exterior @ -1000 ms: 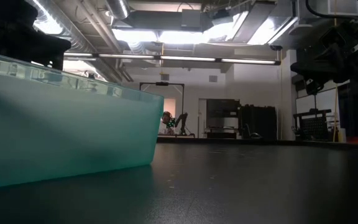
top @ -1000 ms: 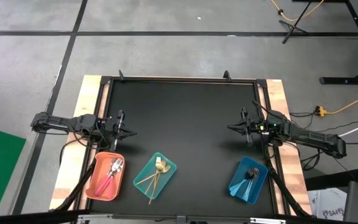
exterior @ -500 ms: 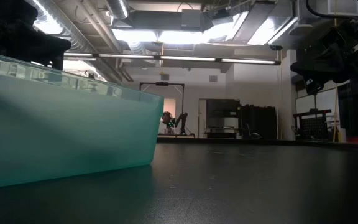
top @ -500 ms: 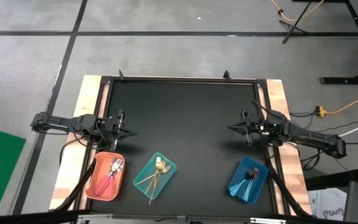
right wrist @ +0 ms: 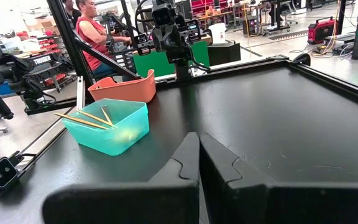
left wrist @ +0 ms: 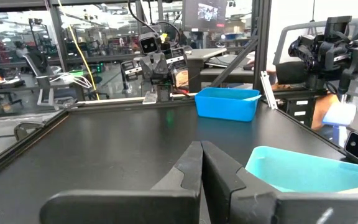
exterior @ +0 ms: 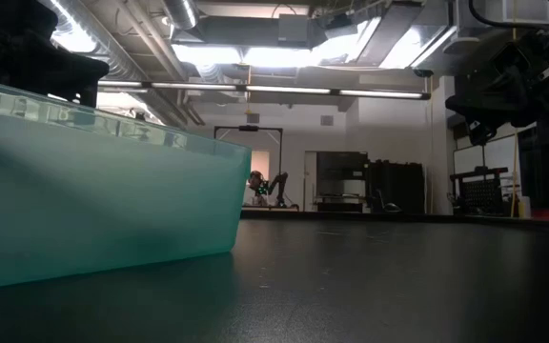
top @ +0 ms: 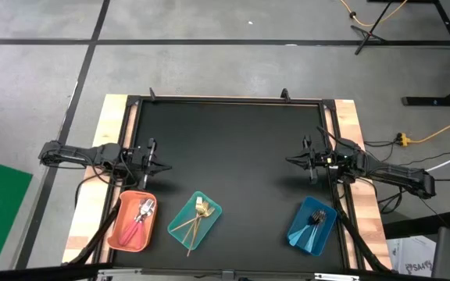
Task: Sort silverware by color (type)
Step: Return to Home Position
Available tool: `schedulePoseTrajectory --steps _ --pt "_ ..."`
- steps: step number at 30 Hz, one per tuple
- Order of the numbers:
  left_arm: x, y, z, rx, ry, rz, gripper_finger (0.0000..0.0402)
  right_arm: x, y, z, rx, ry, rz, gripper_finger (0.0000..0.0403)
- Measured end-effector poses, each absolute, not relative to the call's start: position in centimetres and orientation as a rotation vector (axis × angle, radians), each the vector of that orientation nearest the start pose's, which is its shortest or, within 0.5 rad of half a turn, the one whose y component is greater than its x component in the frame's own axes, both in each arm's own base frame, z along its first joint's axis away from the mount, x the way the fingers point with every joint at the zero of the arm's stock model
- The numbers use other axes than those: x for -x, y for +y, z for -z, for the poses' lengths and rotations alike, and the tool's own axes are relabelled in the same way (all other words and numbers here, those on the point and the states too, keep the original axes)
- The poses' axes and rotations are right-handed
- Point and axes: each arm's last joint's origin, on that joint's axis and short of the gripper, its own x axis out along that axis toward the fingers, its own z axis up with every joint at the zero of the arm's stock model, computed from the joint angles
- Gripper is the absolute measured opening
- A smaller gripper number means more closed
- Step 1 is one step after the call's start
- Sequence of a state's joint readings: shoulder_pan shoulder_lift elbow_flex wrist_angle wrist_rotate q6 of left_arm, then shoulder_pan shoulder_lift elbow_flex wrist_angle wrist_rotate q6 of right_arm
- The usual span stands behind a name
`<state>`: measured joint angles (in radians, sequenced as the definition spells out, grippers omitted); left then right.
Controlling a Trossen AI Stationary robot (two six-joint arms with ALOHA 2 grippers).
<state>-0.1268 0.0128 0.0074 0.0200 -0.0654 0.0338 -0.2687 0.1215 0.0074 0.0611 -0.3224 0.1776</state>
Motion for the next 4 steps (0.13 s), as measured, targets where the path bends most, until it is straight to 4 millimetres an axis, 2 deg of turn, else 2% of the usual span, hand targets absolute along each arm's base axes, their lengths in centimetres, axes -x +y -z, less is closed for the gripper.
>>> schedulePoseTrajectory --steps 4 --pt "-9.74 -1.05 -16.70 -0.032 -0.016 0.061 0.0000 -10.20 -1.86 -16.22 -0.193 0.055 -0.049 0.0000"
